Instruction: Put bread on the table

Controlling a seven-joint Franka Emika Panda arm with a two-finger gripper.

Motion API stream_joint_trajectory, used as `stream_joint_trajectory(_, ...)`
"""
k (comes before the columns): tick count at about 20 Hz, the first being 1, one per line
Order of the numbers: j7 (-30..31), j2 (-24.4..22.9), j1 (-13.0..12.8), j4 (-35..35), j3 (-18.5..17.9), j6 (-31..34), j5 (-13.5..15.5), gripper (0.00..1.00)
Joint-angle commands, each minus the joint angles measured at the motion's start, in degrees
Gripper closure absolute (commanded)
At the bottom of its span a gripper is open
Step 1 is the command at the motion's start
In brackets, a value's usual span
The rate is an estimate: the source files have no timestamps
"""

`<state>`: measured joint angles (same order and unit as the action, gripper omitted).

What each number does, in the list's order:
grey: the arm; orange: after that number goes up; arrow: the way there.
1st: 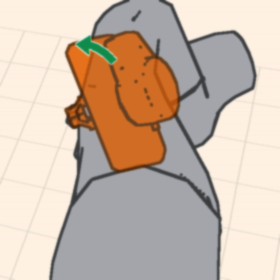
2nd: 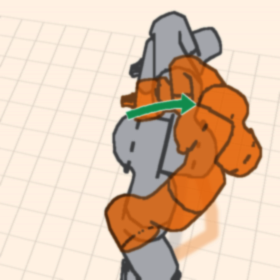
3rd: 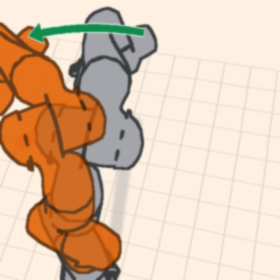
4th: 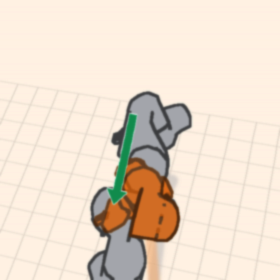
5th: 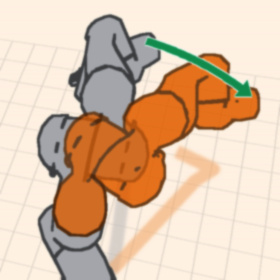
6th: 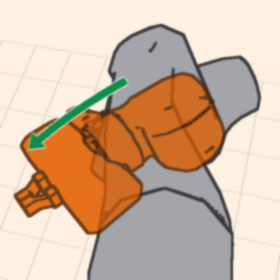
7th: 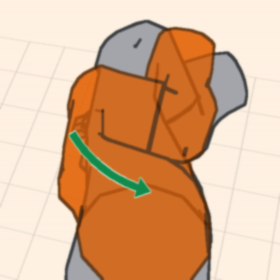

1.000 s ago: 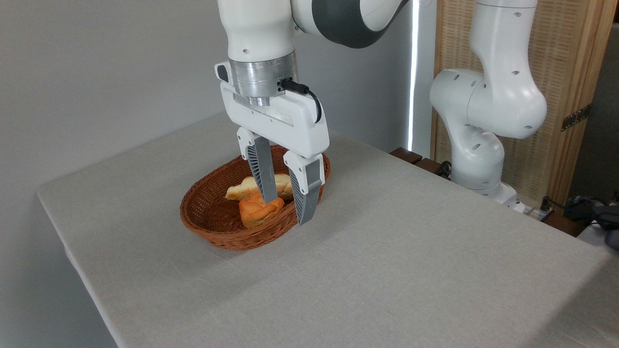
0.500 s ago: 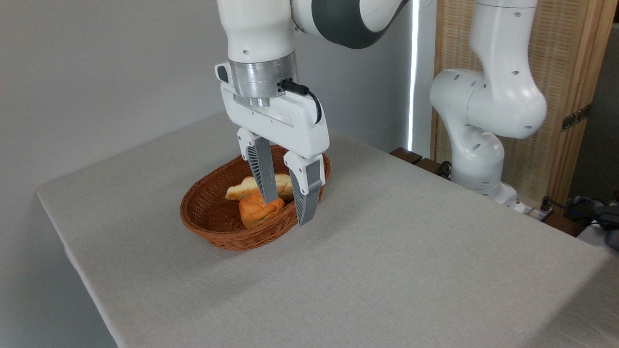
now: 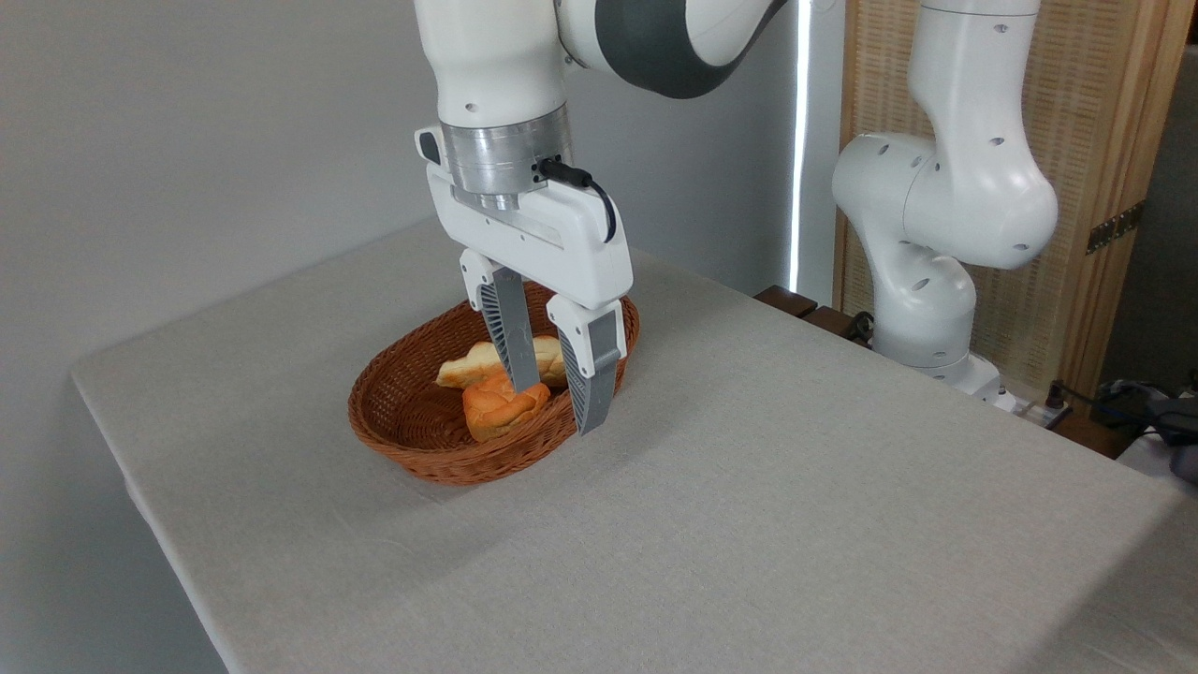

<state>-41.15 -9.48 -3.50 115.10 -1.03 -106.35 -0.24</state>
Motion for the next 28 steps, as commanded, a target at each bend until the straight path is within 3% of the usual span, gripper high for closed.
stream_joint_trajectory(1,0.4,0.5,-0.7,-0.3,0.1,1.1,0.8,0.0)
stream_joint_trajectory(8,-0.8,1.0,-1.2,0.1,5.2,1.2,3.0,0.0)
stream_joint_trajectory(19,-11.0,1.0,-9.7,2.9,5.6,1.6,3.2,0.0)
stream_joint_trajectory(24,-17.5,1.1,-11.9,3.9,5.7,3.4,3.6,0.0)
stream_joint_trajectory(28,-18.4,2.3,-14.8,4.6,5.7,3.4,3.6,0.0)
